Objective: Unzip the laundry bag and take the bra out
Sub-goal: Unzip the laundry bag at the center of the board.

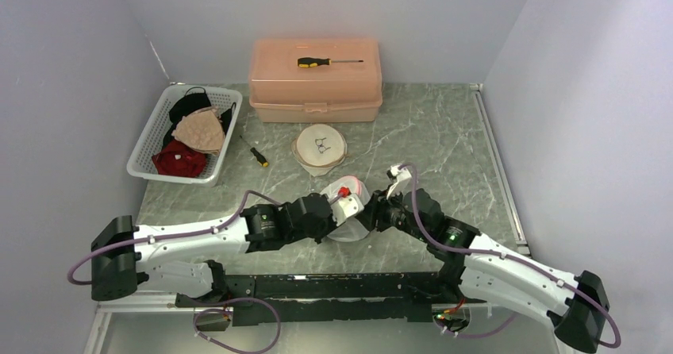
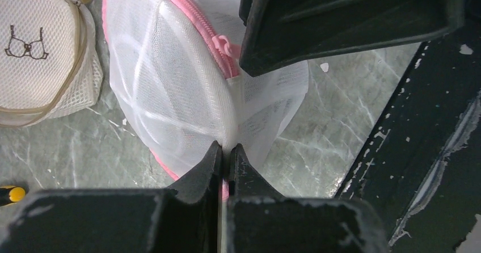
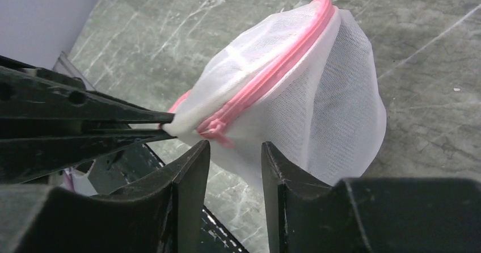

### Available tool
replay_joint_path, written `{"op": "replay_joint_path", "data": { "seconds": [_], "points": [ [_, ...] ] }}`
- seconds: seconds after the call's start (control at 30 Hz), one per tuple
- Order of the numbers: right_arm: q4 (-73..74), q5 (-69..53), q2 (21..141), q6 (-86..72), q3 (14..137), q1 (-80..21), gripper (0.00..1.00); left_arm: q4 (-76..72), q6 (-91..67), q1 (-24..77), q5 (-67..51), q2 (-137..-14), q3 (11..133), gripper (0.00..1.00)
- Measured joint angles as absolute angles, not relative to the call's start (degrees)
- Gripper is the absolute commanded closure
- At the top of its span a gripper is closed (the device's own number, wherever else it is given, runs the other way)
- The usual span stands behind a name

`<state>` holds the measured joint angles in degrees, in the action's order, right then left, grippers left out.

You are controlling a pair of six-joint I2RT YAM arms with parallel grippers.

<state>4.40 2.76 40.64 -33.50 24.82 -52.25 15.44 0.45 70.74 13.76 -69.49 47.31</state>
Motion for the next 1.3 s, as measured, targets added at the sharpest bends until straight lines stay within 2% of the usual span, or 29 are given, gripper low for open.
{"op": "replay_joint_path", "data": {
  "seconds": [0.3,0.47,0.67,0.8,1.0,1.3],
  "points": [
    [2.7,3.4,44.7,-33.0,25.4,-52.3,0.57,17.2,-0.7,70.5,12.1,-68.3,47.5,0.97],
    [4.1,11.4,44.6,-35.7,25.5,-52.4,0.58,18.5,-0.7,70.5,11.8,-68.3,48.4,0.97],
    [5.8,17.5,35.5,-37.2,24.5,-52.3,0.57,21.2,-0.7,70.5,11.9,-68.3,50.5,0.97],
    [2.3,13.5,30.2,-35.3,23.8,-52.3,0.54,24.4,0.1,70.5,11.9,-68.5,53.2,0.97],
    [-3.4,4.3,34.7,-35.6,23.8,-52.3,0.54,29.2,1.5,70.5,13.2,-69.2,58.0,0.97],
    [-6.2,-0.5,35.6,-38.2,23.8,-52.3,0.5,32.9,2.3,70.5,16.1,-69.2,59.2,0.97]
  ]
}}
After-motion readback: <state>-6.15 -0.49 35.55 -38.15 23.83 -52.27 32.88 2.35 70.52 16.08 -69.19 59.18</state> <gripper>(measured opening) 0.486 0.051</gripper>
